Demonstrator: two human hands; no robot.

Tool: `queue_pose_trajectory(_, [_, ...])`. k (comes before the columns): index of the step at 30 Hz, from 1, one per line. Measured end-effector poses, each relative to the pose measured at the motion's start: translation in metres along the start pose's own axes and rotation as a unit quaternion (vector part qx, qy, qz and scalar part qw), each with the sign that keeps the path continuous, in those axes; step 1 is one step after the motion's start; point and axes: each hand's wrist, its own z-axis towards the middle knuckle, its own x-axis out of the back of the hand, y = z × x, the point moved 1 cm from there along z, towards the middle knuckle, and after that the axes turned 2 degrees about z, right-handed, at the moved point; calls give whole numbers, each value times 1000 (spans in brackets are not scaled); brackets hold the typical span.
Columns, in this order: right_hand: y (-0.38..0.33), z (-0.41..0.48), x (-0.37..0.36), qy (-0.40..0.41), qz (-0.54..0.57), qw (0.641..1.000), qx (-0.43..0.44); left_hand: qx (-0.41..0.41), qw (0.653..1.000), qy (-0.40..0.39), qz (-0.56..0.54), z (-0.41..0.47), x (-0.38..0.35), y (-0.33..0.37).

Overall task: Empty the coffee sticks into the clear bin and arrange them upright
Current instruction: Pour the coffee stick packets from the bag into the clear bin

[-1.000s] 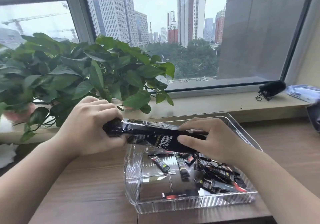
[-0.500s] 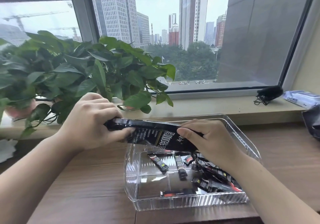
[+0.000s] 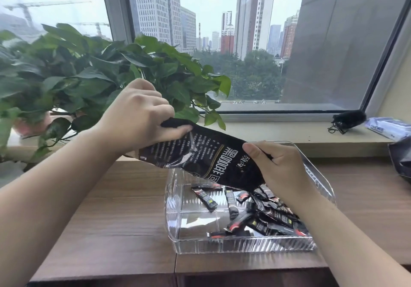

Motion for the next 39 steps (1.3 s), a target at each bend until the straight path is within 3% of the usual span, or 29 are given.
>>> queue_pose_trajectory(7, [9, -6, -5, 21, 47, 998, -33, -68, 998, -8, -11, 11, -8, -4])
queue_pose_trajectory(17, [8, 7, -6, 45, 23, 999, 2, -67, 998, -5, 14, 22, -3, -10])
queue_pose_trajectory(31, [1, 11, -4, 51, 32, 998, -33, -105, 990, -88, 33, 69, 6, -19])
queue_pose_trajectory(39, [11, 11, 3, 40, 54, 997, -49, -121, 988, -94, 24, 78, 1, -16])
